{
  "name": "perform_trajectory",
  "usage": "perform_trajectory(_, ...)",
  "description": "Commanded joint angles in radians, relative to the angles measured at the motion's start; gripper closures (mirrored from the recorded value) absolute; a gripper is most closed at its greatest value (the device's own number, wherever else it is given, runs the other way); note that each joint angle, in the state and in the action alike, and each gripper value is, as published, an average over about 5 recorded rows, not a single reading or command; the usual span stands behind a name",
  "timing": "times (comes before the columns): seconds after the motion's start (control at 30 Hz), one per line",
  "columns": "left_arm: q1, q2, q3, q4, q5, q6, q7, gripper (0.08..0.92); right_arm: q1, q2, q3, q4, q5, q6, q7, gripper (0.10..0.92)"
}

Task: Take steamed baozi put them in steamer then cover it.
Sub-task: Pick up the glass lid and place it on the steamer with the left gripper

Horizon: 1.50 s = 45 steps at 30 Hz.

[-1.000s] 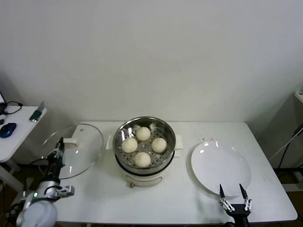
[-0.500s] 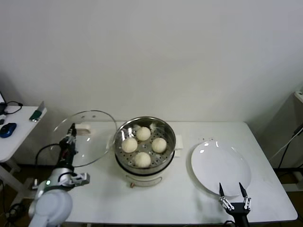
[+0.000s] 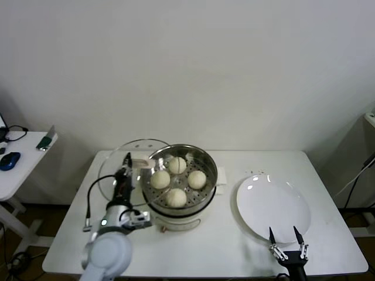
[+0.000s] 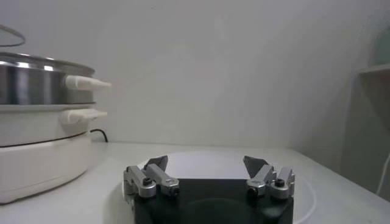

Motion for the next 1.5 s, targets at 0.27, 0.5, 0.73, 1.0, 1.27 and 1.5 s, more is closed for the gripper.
perform_trajectory(0.27, -0.115, -0.23, 0.262, 0.117, 0.218, 0.063, 0.074, 0.864, -0.004, -0.021, 0.004, -0.009, 0.026, 0.011, 0.003, 0.203)
perform_trajectory(0.5, -0.13, -0.271, 0.272, 0.189, 0.234, 0.061, 0.04, 0.864, -0.01, -0.022, 0.005, -0.01, 0.032, 0.019, 0.004, 0.203)
perform_trajectory(0.73, -0.129, -0.26, 0.254, 0.227, 0.226, 0.055, 0.007, 0.864, -0.014, -0.018, 0.005, -0.01, 0.033, 0.024, 0.005, 0.203)
perform_trajectory(1.0, -0.122, -0.257, 0.247, 0.245, 0.222, 0.054, -0.016, 0.864, -0.014, -0.018, 0.011, -0.013, 0.034, 0.025, 0.006, 0.203)
perform_trajectory(1.27, -0.124, -0.249, 0.227, 0.261, 0.227, 0.046, -0.028, 0.864, -0.014, -0.013, 0.012, -0.016, 0.033, 0.026, 0.005, 0.203)
perform_trajectory(1.5, -0.119, -0.231, 0.209, 0.262, 0.224, 0.039, -0.029, 0.864, -0.014, -0.012, 0.01, -0.02, 0.031, 0.025, 0.003, 0.203)
